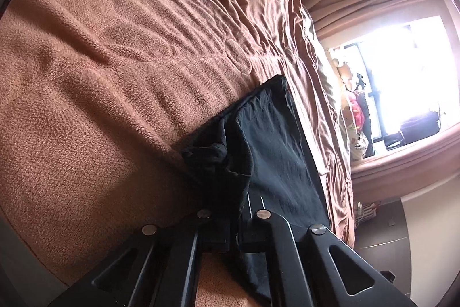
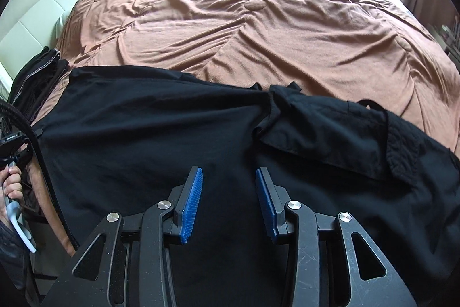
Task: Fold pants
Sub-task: 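Grip the folded black pants with the left tool and lift them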
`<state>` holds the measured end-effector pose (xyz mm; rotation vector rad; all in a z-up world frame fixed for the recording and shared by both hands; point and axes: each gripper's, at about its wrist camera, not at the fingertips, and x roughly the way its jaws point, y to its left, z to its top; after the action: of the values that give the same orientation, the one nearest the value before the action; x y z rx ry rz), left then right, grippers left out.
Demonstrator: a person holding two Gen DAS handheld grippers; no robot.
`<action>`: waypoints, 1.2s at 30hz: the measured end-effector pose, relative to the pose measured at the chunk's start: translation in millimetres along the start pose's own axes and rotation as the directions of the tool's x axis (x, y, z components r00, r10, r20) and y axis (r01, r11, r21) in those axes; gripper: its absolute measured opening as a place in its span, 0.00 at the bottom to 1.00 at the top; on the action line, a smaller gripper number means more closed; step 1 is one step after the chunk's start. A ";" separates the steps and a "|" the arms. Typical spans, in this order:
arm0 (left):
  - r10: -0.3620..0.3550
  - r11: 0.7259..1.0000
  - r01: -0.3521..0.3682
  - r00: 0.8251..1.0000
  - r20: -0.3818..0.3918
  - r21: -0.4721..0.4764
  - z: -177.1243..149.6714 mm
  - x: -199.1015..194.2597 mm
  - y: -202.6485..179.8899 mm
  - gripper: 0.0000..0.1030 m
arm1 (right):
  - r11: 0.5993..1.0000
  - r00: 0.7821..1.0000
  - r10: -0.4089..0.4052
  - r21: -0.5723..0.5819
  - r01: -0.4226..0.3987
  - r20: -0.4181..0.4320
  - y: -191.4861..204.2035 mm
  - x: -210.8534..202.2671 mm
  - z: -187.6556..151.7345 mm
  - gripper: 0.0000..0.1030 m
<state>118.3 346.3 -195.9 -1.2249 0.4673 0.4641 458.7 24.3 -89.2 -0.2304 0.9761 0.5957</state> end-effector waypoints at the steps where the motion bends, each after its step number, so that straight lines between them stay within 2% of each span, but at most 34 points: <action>1: -0.009 1.000 0.009 1.000 0.007 0.001 1.5 -2.9 -2.1 0.02 | 1.000 1.000 0.007 0.011 -0.007 -0.006 2.6 0.8 -5.1 0.36; 9: -0.076 0.994 0.072 0.996 0.041 0.080 17.6 -26.9 -47.2 0.02 | 0.996 0.997 0.053 0.070 -0.049 -0.057 19.3 4.9 -53.2 0.31; 13: -0.096 0.989 0.089 0.994 0.053 0.120 22.0 -35.0 -73.9 0.02 | 0.994 0.996 0.069 0.094 -0.064 -0.050 25.2 -5.5 -68.6 0.31; 15: -0.076 0.986 0.066 0.995 0.059 0.155 22.4 -37.1 -90.1 0.02 | 0.991 0.996 0.077 0.115 -0.071 -0.046 24.9 -10.1 -75.2 0.31; 25: -0.136 0.958 0.116 0.989 0.059 0.263 18.6 -51.8 -171.3 0.02 | 0.985 0.994 0.105 0.139 -0.102 -0.015 33.7 -24.8 -102.9 0.31; 27: -0.135 0.952 0.113 0.989 0.061 0.284 17.5 -55.8 -187.5 0.02 | 0.984 0.994 0.113 0.143 -0.111 -0.009 33.7 -28.1 -105.2 0.25; 31: -0.148 0.935 0.119 0.987 0.064 0.333 12.3 -64.6 -224.6 0.02 | 0.974 0.989 0.143 0.170 -0.148 0.041 27.0 -48.9 -112.9 0.25; 36: -0.203 0.898 0.166 0.978 0.047 0.408 -0.7 -74.1 -280.9 0.02 | 0.973 0.988 0.108 0.191 -0.128 0.112 5.7 -83.6 -124.9 0.25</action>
<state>218.2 263.0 63.9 -0.8346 0.3441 0.2407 332.2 -57.0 -88.2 0.0347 0.9479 0.6087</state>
